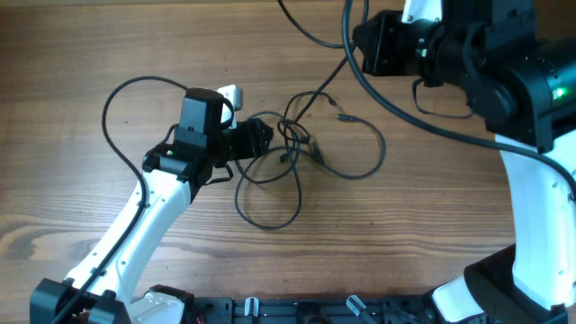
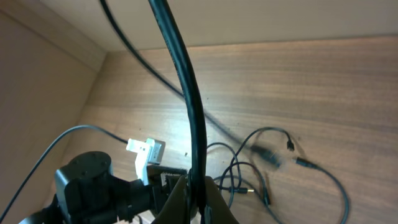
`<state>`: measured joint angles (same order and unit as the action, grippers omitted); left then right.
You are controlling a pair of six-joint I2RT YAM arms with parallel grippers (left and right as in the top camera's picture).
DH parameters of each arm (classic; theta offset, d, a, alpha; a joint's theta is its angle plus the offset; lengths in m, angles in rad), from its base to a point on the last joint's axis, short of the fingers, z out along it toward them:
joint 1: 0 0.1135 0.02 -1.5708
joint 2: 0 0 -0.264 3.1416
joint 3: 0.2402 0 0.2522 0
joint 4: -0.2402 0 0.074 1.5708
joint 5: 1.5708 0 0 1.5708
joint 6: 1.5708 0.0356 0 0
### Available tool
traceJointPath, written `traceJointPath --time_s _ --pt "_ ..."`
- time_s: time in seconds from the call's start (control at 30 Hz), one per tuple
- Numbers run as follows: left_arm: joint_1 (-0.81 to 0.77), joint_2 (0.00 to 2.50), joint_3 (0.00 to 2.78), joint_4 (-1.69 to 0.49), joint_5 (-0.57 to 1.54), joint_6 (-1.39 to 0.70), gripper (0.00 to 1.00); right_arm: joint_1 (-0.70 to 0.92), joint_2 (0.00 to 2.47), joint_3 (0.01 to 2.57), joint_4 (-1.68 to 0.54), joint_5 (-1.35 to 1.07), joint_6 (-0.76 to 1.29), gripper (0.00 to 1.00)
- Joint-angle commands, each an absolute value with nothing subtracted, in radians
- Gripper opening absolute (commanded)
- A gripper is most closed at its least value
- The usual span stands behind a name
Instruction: Untangle cables
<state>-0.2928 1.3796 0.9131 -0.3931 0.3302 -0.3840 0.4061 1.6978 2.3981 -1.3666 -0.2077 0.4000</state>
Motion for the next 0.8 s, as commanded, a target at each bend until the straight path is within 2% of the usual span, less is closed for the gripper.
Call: traceJointPath --time_s 0.0,0.1,0.27,0.5,0.57,0.6,0.67,0.7,0.73,0.77 --pt "-0.297 1.313 0.910 -0.333 0.525 -0.230 0.74 0.376 1.716 2.414 -1.390 -0.291 0.417 0.04" --pt "-0.297 1.249 0.910 -0.302 0.603 -0.212 0.76 0.373 1.723 2.414 -1.411 -0.292 0.410 0.04" --pt "-0.298 1.251 0.910 -0.321 0.613 -0.134 0.77 0.373 1.724 2.414 -1.412 -0.317 0.399 0.04" --pt "-0.324 1.404 0.910 -0.258 0.625 -0.104 0.72 0.373 1.724 2.414 -1.427 -0.317 0.395 0.04" --pt "-0.345 1.443 0.910 -0.194 0.639 -0.112 0.68 0.373 1.724 2.414 -1.431 -0.316 0.395 0.04" --pt "-0.351 1.451 0.910 -0.171 0.639 -0.112 0.61 0.373 1.724 2.414 -1.434 -0.316 0.393 0.04" --pt "-0.351 1.452 0.910 -0.138 0.639 -0.113 0.43 0.373 1.724 2.414 -1.435 -0.316 0.393 0.04" --pt "-0.344 1.451 0.910 -0.101 0.639 -0.144 0.15 0.373 1.724 2.414 -1.436 -0.313 0.392 0.04" --pt "-0.340 1.451 0.910 -0.087 0.638 -0.165 0.04 0.373 1.724 2.414 -1.436 -0.307 0.393 0.04" --pt "-0.334 1.451 0.910 -0.064 0.639 -0.205 0.04 0.373 1.724 2.414 -1.439 -0.296 0.393 0.04"
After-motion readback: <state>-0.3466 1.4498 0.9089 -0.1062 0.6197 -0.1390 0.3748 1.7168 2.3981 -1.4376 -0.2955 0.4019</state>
